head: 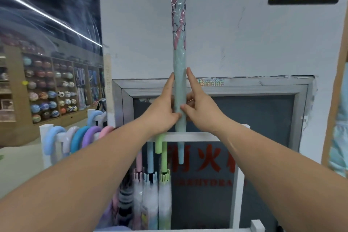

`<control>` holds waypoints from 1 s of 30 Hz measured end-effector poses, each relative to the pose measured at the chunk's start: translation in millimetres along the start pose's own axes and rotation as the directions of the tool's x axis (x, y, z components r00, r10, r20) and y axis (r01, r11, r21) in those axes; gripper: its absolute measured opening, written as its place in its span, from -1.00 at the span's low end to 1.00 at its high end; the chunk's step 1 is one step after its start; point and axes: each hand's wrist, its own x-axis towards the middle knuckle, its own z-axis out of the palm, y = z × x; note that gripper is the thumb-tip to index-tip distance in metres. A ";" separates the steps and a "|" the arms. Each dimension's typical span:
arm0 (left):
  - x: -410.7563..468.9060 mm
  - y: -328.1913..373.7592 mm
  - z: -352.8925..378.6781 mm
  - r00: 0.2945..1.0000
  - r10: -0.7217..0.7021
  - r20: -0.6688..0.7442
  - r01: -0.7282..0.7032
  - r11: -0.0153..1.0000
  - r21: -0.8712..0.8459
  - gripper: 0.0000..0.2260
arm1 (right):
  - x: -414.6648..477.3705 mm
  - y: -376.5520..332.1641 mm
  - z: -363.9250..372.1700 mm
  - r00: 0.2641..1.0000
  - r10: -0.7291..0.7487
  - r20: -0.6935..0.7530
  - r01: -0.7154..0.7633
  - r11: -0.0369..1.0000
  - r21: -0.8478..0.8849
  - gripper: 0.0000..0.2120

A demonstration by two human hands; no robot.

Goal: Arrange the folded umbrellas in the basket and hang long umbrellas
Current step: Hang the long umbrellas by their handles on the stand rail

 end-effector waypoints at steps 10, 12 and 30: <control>16.0 -5.1 -4.6 0.984 -0.046 -0.171 0.004 0.971 -0.241 -0.36 | -21.7 12.9 12.0 0.992 0.070 0.105 -0.064 0.996 -0.059 0.00; 23.4 0.5 -6.3 0.982 -0.027 -0.188 -0.023 0.965 -0.261 -0.38 | -23.5 14.0 15.0 0.993 0.064 0.098 -0.058 0.996 -0.070 0.01; -1.7 -25.6 17.2 0.993 -0.116 0.014 0.117 0.971 -0.209 -0.22 | -12.4 35.9 14.9 0.983 0.180 0.040 -0.183 0.931 0.316 -0.48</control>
